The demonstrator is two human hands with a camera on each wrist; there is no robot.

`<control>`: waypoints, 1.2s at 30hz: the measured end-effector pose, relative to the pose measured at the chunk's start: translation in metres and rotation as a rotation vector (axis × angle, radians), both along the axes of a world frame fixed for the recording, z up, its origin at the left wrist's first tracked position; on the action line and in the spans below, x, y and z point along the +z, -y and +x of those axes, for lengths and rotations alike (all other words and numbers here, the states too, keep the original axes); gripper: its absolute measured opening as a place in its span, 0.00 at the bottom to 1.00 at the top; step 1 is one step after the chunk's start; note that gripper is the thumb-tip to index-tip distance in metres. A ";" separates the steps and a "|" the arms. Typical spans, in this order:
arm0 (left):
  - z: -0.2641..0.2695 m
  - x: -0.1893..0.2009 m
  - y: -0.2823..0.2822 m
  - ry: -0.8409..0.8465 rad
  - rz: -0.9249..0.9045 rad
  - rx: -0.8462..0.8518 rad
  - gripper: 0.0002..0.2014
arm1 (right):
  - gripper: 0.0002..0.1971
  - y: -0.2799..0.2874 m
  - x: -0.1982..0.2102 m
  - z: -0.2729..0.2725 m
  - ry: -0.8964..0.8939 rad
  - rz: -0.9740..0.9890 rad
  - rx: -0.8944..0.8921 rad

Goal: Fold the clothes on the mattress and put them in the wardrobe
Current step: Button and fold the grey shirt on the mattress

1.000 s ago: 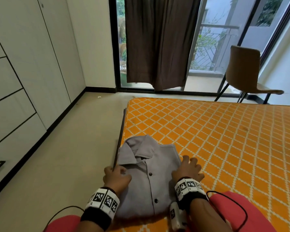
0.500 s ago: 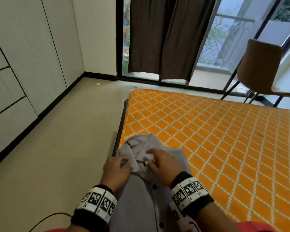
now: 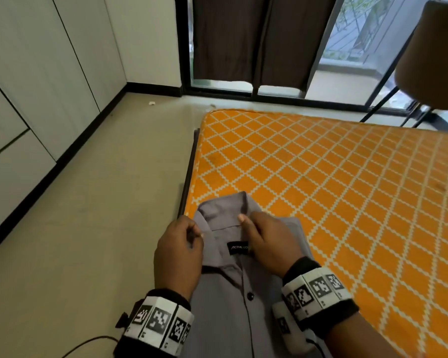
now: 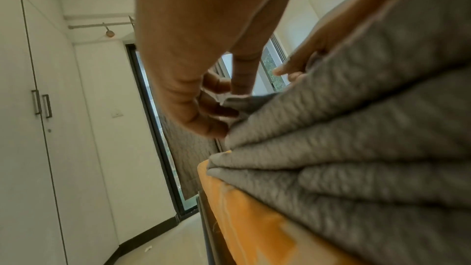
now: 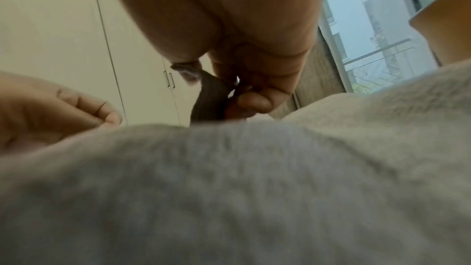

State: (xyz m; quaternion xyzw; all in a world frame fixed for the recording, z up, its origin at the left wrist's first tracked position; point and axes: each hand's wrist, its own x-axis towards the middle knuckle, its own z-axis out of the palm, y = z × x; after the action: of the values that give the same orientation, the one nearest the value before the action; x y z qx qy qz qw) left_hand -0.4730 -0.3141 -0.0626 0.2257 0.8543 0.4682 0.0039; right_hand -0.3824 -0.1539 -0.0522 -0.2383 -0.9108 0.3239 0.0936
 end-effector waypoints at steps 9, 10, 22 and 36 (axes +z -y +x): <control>0.000 0.012 -0.002 0.192 0.055 -0.238 0.22 | 0.20 -0.019 0.028 0.029 0.043 0.138 0.058; 0.001 0.011 -0.003 0.263 0.065 -0.233 0.21 | 0.23 -0.018 0.029 0.030 0.125 0.184 0.094; -0.023 0.005 0.002 1.019 0.692 -0.076 0.12 | 0.18 -0.050 0.020 0.038 -0.206 -0.618 -0.398; -0.012 0.005 -0.011 1.011 0.835 -0.206 0.31 | 0.31 -0.044 0.012 0.029 -0.285 -1.347 -0.308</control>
State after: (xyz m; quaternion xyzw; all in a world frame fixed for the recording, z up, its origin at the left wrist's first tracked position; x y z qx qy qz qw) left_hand -0.4850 -0.3031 -0.0573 0.0413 0.4681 0.8055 0.3610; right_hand -0.3530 -0.1095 -0.0406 -0.3257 -0.4470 0.8284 0.0890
